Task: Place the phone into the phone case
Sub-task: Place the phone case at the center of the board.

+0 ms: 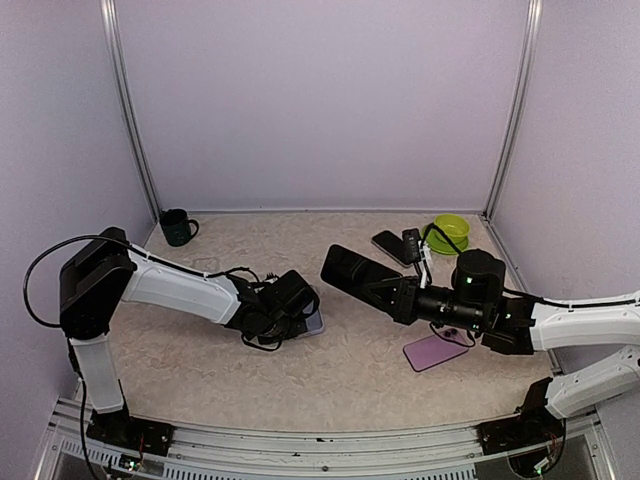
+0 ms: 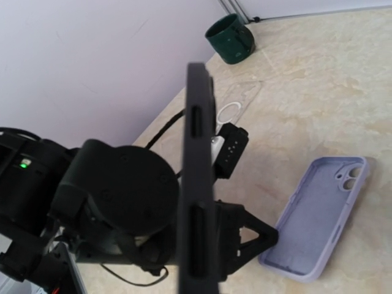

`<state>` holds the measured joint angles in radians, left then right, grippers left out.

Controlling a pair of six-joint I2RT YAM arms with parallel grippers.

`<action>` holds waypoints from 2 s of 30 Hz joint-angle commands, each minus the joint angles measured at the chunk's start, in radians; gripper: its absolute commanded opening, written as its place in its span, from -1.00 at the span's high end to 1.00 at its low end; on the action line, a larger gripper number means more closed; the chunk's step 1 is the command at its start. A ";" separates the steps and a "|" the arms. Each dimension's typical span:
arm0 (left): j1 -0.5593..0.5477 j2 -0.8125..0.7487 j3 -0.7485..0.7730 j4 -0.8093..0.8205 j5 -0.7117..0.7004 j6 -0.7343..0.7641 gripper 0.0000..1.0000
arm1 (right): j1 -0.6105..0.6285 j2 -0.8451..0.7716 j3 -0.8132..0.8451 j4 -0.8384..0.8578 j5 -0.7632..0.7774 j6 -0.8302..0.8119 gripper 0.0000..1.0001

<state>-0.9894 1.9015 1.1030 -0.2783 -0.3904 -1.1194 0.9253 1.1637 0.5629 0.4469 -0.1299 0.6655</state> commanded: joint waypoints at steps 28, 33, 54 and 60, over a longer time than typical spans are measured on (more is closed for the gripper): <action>-0.052 0.048 0.051 0.086 0.090 -0.018 0.56 | -0.038 -0.129 -0.029 -0.003 0.048 -0.026 1.00; -0.063 0.070 0.074 0.119 0.117 -0.014 0.56 | -0.045 -0.190 -0.020 -0.049 0.087 -0.053 1.00; 0.056 -0.045 0.047 0.202 0.012 0.258 0.21 | -0.090 -0.236 -0.023 -0.115 0.104 -0.059 1.00; 0.134 -0.057 0.050 0.267 0.018 0.469 0.22 | -0.091 -0.208 -0.024 -0.103 0.082 -0.048 1.00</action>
<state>-0.8871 1.8626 1.1526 -0.0566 -0.3553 -0.8337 0.8459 0.9512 0.5297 0.2771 -0.0288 0.6094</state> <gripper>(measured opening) 0.392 0.055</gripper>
